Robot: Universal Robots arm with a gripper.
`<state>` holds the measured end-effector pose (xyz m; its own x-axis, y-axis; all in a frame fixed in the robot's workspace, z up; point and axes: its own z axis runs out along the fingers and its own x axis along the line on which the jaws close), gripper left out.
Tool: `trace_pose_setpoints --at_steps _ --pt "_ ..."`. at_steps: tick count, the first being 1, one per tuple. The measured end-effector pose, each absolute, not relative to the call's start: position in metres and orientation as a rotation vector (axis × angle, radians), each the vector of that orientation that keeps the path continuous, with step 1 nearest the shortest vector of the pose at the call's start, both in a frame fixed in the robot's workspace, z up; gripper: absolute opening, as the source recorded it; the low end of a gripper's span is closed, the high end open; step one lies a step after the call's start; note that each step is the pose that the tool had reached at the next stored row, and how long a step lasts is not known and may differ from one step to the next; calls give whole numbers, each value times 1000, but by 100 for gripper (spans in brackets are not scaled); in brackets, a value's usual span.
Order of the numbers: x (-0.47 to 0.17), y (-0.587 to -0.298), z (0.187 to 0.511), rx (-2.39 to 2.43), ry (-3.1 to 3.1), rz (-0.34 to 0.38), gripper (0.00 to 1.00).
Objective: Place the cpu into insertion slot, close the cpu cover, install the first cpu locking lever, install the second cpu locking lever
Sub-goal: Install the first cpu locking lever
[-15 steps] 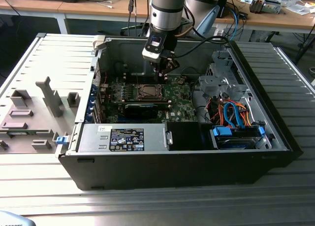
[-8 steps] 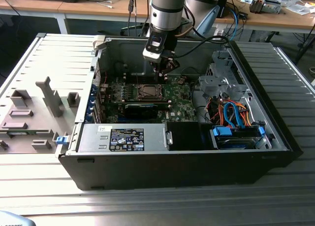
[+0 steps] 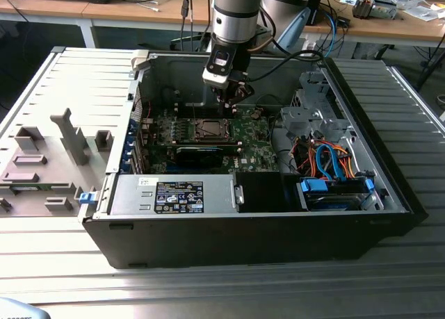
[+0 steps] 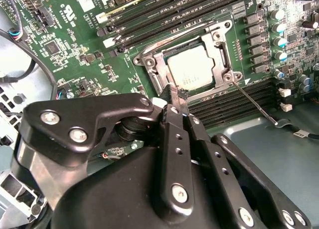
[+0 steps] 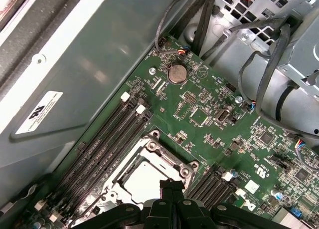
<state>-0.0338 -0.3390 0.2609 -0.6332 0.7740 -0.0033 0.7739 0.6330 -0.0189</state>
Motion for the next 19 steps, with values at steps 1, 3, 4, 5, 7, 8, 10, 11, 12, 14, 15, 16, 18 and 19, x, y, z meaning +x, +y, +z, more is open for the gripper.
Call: trace_pose_setpoints --at_steps 1,3,4,5,7,8,10,11,12,14,15,16,18,19 --pt "-34 -339 261 -1341 -2835 29 11" --pt "-34 -339 261 -1336 -2838 29 11" --pt "-34 -339 261 -1332 -2839 29 11" --pt "-34 -339 261 -1330 -2840 29 11" --pt "-34 -339 261 -1325 -2843 29 11" --pt "-34 -339 261 -1323 -2844 29 11" --pt "-34 -339 261 -1316 -2847 29 11" --pt "-34 -339 261 -1314 -2848 29 11" --pt "-34 -339 261 -1311 -2850 29 11" --pt "-34 -339 261 -1304 -2853 29 11" --pt "-34 -339 261 -1302 -2854 29 11" --pt "-34 -339 261 -1299 -2855 29 11" --pt "-34 -339 261 -1295 -2857 29 11" --pt "-34 -339 261 -1292 -2858 29 11"
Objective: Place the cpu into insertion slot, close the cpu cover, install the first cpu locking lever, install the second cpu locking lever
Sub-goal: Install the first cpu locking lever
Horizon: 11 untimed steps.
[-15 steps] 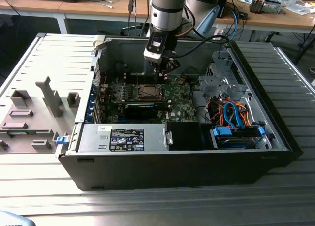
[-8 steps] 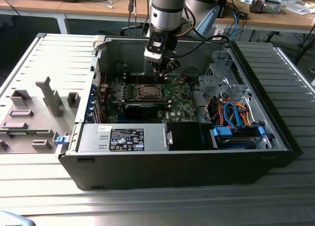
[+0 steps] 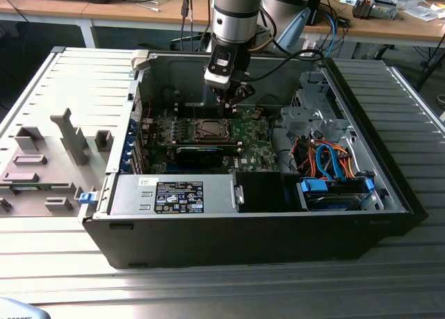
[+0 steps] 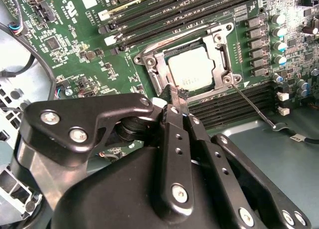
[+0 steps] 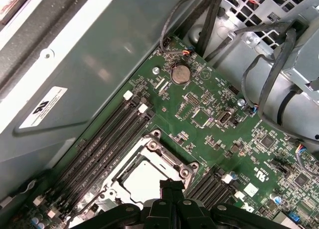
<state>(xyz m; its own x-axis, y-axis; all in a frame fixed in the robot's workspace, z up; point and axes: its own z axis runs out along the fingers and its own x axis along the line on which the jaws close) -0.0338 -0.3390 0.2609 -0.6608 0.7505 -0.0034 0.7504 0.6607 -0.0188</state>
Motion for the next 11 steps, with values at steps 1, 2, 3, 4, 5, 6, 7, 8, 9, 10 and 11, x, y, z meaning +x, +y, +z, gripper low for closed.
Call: trace_pose_setpoints --at_steps 1,2,3,4,5,6,7,8,9,10,11 --pt "-34 -339 261 -1290 -2859 29 11" --pt "-34 -339 261 -1285 -2861 29 11" --pt "-34 -339 261 -1281 -2863 29 11" --pt "-34 -339 261 -1278 -2865 29 11" --pt "-34 -339 261 -1274 -2866 29 11" --pt "-34 -339 261 -1273 -2867 29 11" --pt "-34 -339 261 -1269 -2869 29 11" --pt "-34 -339 261 -1267 -2870 29 11" --pt "-34 -339 261 -1265 -2871 29 11" --pt "-34 -339 261 -1262 -2872 29 11" --pt "-34 -339 261 -1259 -2873 29 11"
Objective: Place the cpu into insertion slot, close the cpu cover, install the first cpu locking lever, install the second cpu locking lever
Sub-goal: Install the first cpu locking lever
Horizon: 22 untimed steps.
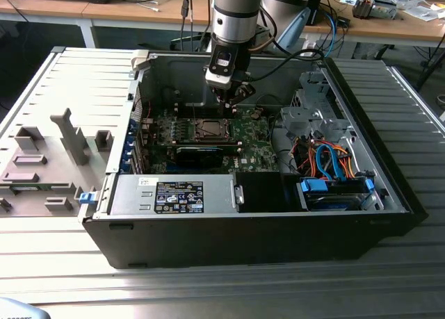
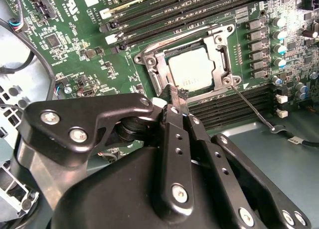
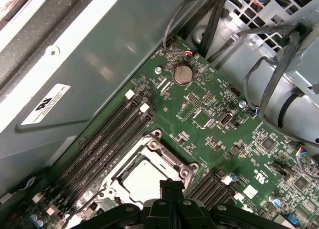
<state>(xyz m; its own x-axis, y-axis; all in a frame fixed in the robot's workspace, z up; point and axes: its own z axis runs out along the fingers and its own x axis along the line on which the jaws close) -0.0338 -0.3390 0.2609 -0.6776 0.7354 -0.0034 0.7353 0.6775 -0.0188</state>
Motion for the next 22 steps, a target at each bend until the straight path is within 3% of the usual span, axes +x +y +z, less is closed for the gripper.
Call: trace_pose_setpoints --at_steps 22 --pt "-34 -339 261 -1201 -2898 29 11"
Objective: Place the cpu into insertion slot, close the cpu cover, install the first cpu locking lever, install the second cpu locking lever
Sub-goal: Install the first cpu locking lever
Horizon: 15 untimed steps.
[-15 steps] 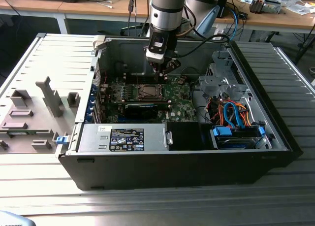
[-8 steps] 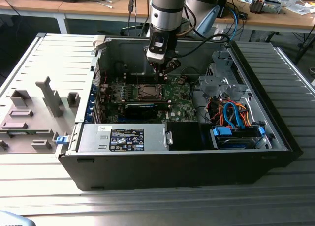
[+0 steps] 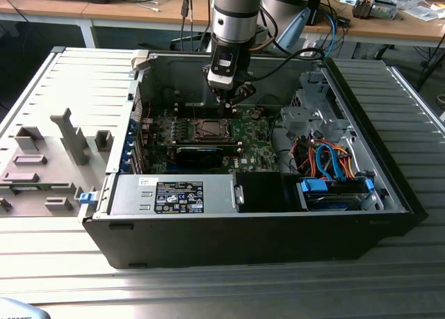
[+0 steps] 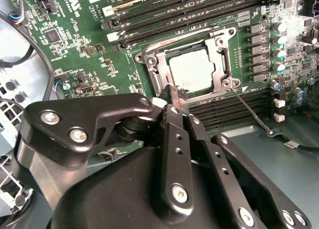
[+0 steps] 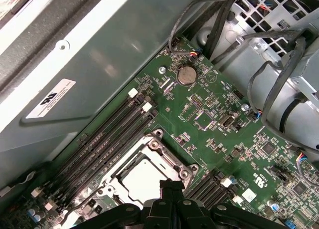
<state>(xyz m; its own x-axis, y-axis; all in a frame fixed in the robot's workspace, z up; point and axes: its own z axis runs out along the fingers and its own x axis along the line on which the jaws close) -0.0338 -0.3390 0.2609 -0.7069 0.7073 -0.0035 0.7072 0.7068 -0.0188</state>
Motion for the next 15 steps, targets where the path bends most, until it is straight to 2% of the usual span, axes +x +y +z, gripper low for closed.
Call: trace_pose_setpoints --at_steps 15 --pt "-34 -339 261 -1177 -2909 29 11"
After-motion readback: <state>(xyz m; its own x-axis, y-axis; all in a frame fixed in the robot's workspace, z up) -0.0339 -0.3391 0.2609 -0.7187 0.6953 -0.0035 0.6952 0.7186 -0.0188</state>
